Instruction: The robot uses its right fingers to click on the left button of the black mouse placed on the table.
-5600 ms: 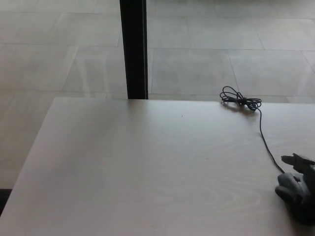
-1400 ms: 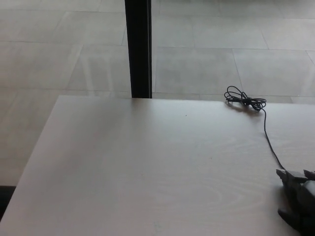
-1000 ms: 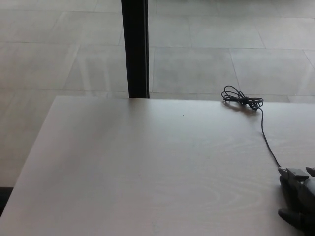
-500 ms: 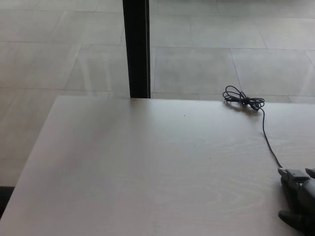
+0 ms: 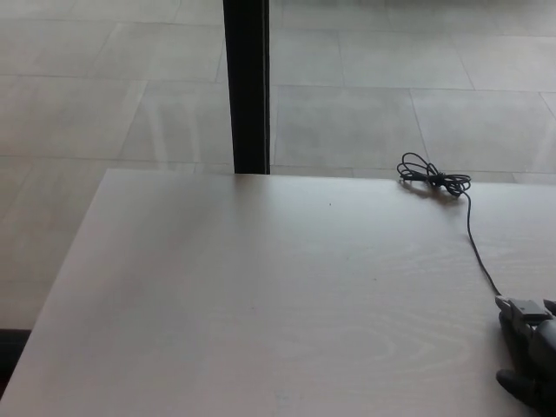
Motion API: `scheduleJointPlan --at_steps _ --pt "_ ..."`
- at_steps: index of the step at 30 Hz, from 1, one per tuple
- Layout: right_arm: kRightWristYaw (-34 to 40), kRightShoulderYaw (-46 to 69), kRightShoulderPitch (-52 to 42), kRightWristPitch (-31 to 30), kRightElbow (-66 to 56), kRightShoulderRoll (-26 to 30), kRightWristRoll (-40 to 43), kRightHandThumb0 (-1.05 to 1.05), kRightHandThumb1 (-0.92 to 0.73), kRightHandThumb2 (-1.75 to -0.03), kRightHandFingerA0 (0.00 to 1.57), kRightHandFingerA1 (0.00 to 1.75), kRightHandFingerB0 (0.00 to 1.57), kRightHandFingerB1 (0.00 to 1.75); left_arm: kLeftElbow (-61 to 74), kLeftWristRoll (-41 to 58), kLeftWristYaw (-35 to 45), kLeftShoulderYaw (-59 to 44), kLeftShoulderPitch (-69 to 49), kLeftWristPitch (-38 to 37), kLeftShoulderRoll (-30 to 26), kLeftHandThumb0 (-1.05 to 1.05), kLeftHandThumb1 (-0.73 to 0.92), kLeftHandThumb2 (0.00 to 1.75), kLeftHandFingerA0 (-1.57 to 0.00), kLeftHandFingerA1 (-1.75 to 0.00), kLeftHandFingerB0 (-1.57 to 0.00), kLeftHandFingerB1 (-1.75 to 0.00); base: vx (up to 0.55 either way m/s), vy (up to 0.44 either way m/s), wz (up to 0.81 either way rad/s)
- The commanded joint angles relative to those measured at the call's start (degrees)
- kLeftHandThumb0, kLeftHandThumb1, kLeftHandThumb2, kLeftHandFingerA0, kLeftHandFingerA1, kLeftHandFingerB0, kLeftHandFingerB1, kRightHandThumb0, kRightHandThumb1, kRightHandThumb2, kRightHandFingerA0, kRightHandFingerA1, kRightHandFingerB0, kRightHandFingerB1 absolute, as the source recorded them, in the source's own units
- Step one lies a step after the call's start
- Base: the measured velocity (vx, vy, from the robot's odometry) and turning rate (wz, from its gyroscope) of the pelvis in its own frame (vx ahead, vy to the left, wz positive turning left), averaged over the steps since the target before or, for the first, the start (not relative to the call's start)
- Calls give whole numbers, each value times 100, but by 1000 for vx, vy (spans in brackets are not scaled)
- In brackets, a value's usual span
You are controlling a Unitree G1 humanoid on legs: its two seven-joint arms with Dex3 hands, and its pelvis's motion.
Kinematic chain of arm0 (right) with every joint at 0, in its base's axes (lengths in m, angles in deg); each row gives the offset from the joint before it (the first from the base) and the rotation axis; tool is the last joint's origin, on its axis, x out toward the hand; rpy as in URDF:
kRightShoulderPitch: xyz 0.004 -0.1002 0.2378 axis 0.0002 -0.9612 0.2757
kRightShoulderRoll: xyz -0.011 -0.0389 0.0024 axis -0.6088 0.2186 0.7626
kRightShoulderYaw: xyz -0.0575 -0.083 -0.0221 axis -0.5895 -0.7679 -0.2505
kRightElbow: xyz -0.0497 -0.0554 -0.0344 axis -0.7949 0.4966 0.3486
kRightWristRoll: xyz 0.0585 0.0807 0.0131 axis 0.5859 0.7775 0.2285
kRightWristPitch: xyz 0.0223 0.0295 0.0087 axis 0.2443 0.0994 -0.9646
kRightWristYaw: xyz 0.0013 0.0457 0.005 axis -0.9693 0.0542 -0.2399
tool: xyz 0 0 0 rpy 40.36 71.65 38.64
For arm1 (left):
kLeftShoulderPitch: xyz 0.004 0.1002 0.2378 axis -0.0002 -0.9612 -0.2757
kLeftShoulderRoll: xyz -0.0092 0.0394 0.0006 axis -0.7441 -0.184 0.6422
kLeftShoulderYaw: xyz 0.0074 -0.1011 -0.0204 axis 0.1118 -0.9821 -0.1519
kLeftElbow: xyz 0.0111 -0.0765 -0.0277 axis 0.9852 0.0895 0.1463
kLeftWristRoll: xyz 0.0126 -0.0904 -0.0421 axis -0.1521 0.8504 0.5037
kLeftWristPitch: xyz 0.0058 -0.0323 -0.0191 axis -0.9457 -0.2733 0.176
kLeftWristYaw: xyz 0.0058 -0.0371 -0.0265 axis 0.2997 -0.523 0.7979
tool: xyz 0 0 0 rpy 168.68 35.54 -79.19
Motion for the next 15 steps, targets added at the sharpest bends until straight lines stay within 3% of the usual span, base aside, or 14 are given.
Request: scheduleJointPlan --at_steps 1,3,4,6,7,8,9,10,11,14,15 --pt "-160 97 -68 -216 332 -111 186 -102 -92 -83 0 38 17 30 -28 -17 -24 38 -9 -151 -33 -99 92 86 -48 -73 -36 -43 0 0 0" --pt "-157 110 -75 -204 339 -116 181 -102 -92 -83 0 38 17 30 -29 -12 -22 45 -14 -155 -34 -99 92 86 -48 -73 -36 -43 0 0 0" --pt "-101 99 -91 -166 431 -148 187 -104 -84 -124 6 34 13 32 -27 37 49 9 -19 -135 -36 -100 92 87 -47 -72 -33 -43 0 0 0" --pt "28 121 -140 -138 595 -250 249 -94 -74 -120 1 41 11 42 4 51 137 -3 -61 -242 -13 -100 92 88 -45 -73 -33 -43 0 0 0" --pt "16 83 -142 -132 640 -243 215 -105 -83 -125 5 36 13 38 4 60 127 -13 -55 -236 -20 -93 82 117 -37 -68 -32 -51 0 0 0" --pt "-16 57 -144 -114 681 -236 205 -104 -83 -125 4 36 13 36 -3 72 140 -21 -51 -206 -32 -100 92 83 -37 -67 -34 -41 0 0 0" --pt "-100 54 -168 -101 713 -232 251 -105 -83 -126 3 33 13 37 -22 65 152 -12 -40 -162 -51 -103 88 90 -41 -70 -33 -43 0 0 0" --pt "-114 32 -175 -105 797 -222 244 -105 -83 -127 5 33 14 36 -41 48 161 4 -21 -163 -62 -97 81 119 -35 -66 -30 -50 0 0 0" --pt "-95 18 -172 -90 863 -217 239 -105 -82 -126 2 35 11 37 -51 48 159 -1 -15 -205 -55 -100 92 83 -36 -68 -29 -42 0 0 0" --pt "-91 25 -179 9 973 -202 310 -94 -75 -121 3 44 11 41 -34 8 76 33 -15 -236 -54 -101 92 84 -41 -68 -36 -44 0 0 0" --pt "-38 -9 -175 50 1021 -167 262 -105 -83 -125 4 35 14 39 -42 20 30 24 8 -186 -67 -100 92 88 -48 -74 -34 -43 0 0 0"
